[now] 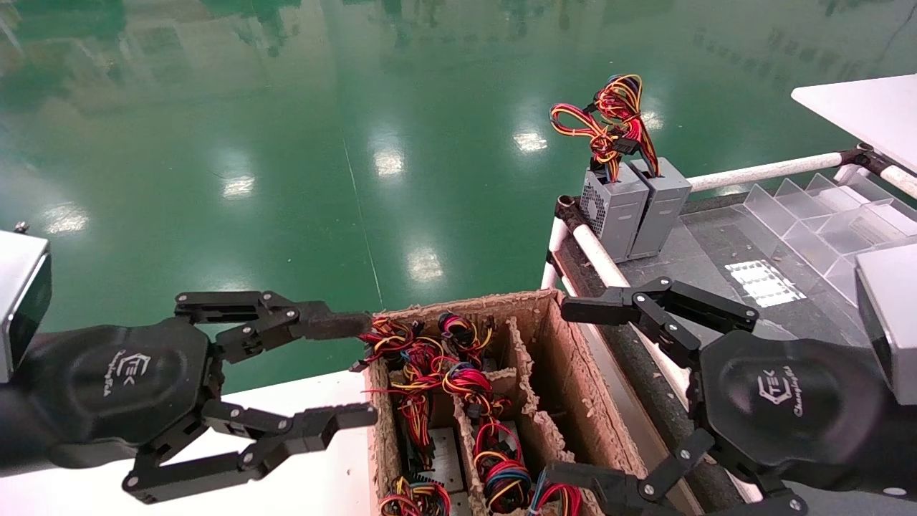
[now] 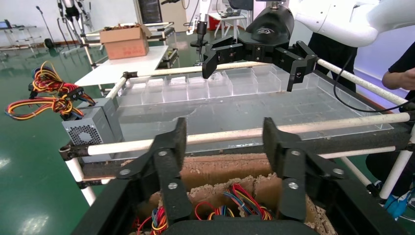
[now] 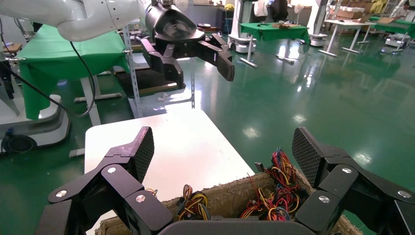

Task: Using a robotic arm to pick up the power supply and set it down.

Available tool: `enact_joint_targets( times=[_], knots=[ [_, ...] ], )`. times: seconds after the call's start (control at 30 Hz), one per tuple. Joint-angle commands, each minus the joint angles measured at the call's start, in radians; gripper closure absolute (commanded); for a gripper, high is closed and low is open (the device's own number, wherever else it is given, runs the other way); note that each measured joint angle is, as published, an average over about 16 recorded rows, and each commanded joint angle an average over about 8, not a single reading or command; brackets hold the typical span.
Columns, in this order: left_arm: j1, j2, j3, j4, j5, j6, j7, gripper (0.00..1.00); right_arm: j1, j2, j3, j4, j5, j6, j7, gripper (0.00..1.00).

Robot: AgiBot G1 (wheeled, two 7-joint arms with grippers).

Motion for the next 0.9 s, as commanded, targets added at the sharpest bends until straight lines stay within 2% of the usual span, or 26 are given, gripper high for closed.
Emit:
enact_joint_targets(
  times=[0.03, 0.8, 0.83, 0.9],
  knots=[
    [0.000, 0.000, 0.000, 0.000, 0.000, 0.000, 0.000, 1.00, 0.000, 0.000, 0.000, 0.000, 0.000, 0.000, 0.000, 0.00],
    [0.000, 0.000, 0.000, 0.000, 0.000, 0.000, 0.000, 1.00, 0.000, 0.000, 0.000, 0.000, 0.000, 0.000, 0.000, 0.00],
    [0.000, 0.000, 0.000, 0.000, 0.000, 0.000, 0.000, 0.98, 0.000, 0.000, 0.000, 0.000, 0.000, 0.000, 0.000, 0.00],
    [0.000, 0.000, 0.000, 0.000, 0.000, 0.000, 0.000, 0.76, 0.000, 0.000, 0.000, 0.000, 0.000, 0.000, 0.000, 0.00]
  ],
)
